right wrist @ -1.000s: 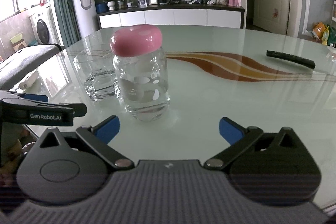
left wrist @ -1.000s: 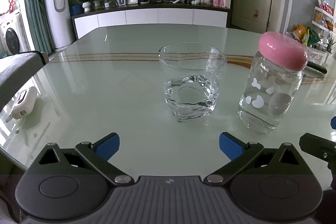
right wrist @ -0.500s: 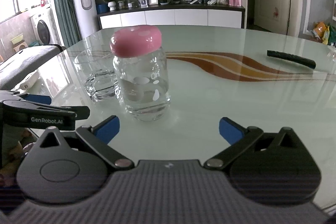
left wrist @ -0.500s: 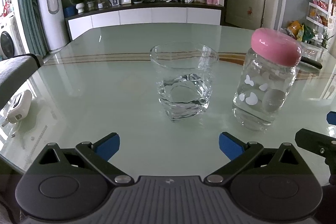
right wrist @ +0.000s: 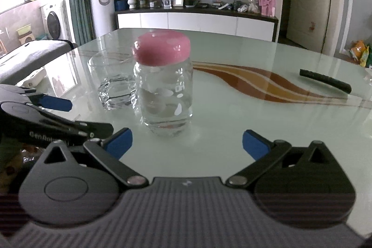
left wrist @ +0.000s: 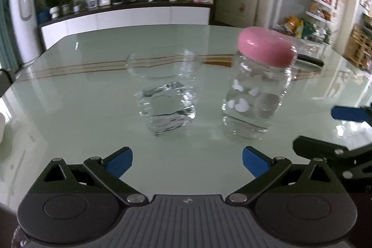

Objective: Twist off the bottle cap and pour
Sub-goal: 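Move both tools toward the clear jar with the pink lid, then grasp the jar body with the left tool while the right tool grips the pink lid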

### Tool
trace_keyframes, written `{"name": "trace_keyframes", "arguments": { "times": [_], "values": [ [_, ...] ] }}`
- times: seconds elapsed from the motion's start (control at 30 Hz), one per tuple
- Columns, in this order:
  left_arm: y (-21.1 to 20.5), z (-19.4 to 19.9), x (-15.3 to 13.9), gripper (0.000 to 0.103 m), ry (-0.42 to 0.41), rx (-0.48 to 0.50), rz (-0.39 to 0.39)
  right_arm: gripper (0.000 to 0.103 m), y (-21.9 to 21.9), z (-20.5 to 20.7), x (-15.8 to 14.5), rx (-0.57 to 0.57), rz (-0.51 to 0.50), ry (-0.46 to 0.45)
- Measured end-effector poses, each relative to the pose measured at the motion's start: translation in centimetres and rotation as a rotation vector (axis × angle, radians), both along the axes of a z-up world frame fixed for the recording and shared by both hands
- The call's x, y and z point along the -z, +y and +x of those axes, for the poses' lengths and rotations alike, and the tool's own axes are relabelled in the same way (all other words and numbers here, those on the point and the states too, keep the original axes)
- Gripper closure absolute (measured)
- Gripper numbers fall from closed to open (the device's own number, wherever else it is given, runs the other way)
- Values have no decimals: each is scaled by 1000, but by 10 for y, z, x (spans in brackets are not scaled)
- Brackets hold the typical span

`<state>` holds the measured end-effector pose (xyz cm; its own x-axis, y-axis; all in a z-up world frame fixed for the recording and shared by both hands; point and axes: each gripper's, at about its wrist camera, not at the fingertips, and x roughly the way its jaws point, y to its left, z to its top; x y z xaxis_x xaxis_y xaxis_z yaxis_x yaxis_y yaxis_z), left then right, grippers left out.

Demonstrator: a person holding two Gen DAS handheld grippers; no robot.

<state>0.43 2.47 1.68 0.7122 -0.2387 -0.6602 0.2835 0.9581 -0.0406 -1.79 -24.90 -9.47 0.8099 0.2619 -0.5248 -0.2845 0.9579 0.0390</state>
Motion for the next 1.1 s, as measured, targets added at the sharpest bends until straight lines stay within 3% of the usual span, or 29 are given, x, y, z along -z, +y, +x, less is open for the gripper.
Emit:
{"name": "trace_keyframes", "arguments": {
  "times": [0.23, 0.37, 0.57, 0.77, 1.1],
  "values": [
    [-11, 5, 1, 3, -9, 132, -24, 0, -16, -6, -21, -27, -31, -65],
    [-29, 9, -2, 3, -63, 197, -25, 0, -18, -22, -37, -94, -62, -97],
    [-52, 24, 0, 5, -106, 280, -29, 0, -24, -33, -52, -145, -9, -113],
    [-68, 35, 2, 6, -144, 284, -14, 17, -21, -44, -50, -225, -61, -93],
    [-77, 51, 1, 6, -145, 271, -49, 24, -20, 33, -73, -282, -42, -52]
  ]
}}
